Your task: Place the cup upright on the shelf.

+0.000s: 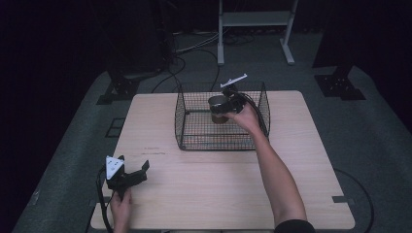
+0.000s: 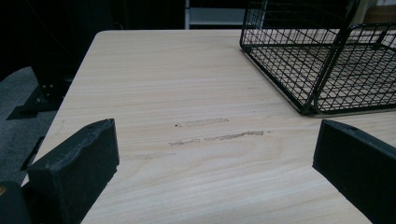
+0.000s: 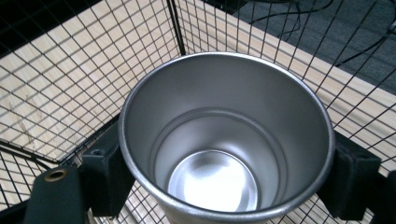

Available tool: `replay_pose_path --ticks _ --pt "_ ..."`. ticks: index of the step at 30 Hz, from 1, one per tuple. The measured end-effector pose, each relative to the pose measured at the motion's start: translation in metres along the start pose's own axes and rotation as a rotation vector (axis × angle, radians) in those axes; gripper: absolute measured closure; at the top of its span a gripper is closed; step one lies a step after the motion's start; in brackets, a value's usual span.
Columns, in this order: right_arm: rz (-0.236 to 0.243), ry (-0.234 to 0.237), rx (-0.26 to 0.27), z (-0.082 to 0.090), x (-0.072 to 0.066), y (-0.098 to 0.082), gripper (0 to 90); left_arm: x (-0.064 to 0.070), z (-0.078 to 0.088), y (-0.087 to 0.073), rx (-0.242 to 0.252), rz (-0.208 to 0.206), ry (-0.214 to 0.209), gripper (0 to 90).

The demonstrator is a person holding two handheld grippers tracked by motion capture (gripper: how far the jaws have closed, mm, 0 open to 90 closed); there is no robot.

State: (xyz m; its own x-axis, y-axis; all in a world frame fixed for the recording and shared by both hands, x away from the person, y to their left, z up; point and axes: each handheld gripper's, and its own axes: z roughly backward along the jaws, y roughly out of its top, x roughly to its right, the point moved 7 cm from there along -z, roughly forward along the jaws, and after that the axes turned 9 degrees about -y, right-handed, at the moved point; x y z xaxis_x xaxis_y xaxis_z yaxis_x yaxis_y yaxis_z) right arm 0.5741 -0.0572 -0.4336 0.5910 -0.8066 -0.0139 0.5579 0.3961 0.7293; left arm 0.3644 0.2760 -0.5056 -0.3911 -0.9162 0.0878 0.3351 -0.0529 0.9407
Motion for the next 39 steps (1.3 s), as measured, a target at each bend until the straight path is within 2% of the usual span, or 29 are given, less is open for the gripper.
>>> replay_pose_path --ticks 11,25,33,39 --pt "0.012 0.012 -0.046 -0.010 0.003 -0.007 17.7 0.000 0.000 0.000 0.002 0.002 0.000 0.0" --pt "0.009 0.029 -0.065 -0.016 0.004 -0.010 17.7 -0.001 0.000 0.000 0.002 0.001 -0.001 0.0" --pt "0.025 0.031 -0.094 -0.022 0.002 -0.014 17.6 -0.001 0.000 0.000 0.005 0.004 0.000 0.0" --pt "0.055 0.030 -0.120 -0.028 -0.003 -0.018 17.3 0.000 0.000 0.000 0.004 0.003 -0.006 0.0"
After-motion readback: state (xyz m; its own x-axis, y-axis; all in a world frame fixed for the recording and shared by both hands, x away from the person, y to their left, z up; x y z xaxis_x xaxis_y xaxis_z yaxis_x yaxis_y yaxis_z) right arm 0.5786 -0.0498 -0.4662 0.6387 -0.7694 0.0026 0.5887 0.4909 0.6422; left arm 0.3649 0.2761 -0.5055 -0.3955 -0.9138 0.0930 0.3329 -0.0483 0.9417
